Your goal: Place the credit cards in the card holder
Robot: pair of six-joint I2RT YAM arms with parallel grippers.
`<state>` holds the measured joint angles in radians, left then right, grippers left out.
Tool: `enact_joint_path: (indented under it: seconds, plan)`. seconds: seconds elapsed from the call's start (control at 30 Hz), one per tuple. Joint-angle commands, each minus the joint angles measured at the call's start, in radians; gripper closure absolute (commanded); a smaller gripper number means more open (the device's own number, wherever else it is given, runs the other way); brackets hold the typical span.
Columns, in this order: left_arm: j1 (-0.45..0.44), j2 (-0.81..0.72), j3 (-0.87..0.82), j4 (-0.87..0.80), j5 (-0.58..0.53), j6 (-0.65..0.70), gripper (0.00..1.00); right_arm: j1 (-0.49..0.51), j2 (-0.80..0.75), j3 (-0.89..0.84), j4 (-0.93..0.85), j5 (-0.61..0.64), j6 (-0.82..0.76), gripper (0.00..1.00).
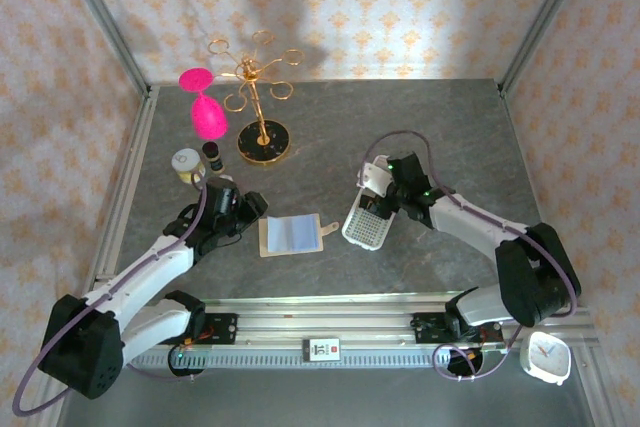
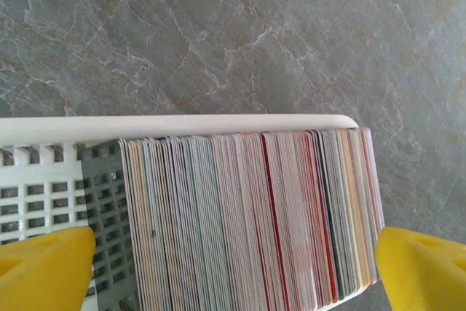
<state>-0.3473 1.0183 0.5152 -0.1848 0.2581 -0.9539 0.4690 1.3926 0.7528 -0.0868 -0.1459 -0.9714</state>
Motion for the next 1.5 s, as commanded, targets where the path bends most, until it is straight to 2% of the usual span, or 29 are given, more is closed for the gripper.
enact_joint_path:
  seconds: [0.0, 0.17, 0.67, 0.73, 1.2, 1.3, 1.47]
  plan:
    - [-0.008, 0.014, -0.006, 0.046, 0.013, -0.018, 0.52, 0.005, 0.022, 0.022, 0.041, 0.012, -0.028, 0.03]
    - [-0.010, 0.036, 0.002, 0.058, 0.022, -0.017, 0.54, 0.009, 0.043, 0.018, 0.092, 0.050, -0.040, 0.12]
    - [-0.019, 0.050, 0.002, 0.059, 0.009, -0.021, 0.55, 0.014, 0.004, 0.011, 0.039, 0.022, -0.075, 0.36]
    - [-0.022, 0.043, 0.005, 0.052, -0.001, -0.023, 0.55, 0.014, -0.002, 0.009, 0.039, 0.023, -0.075, 0.42]
    - [-0.034, 0.005, 0.000, 0.039, -0.027, -0.039, 0.57, 0.017, -0.016, 0.004, 0.024, 0.012, -0.082, 0.56]
    - [-0.033, 0.000, 0.000, 0.035, -0.029, -0.038, 0.57, 0.017, -0.025, 0.014, -0.003, -0.010, -0.077, 0.49]
    - [-0.035, -0.002, 0.002, 0.030, -0.029, -0.034, 0.57, 0.017, -0.040, 0.028, -0.048, -0.043, -0.049, 0.17]
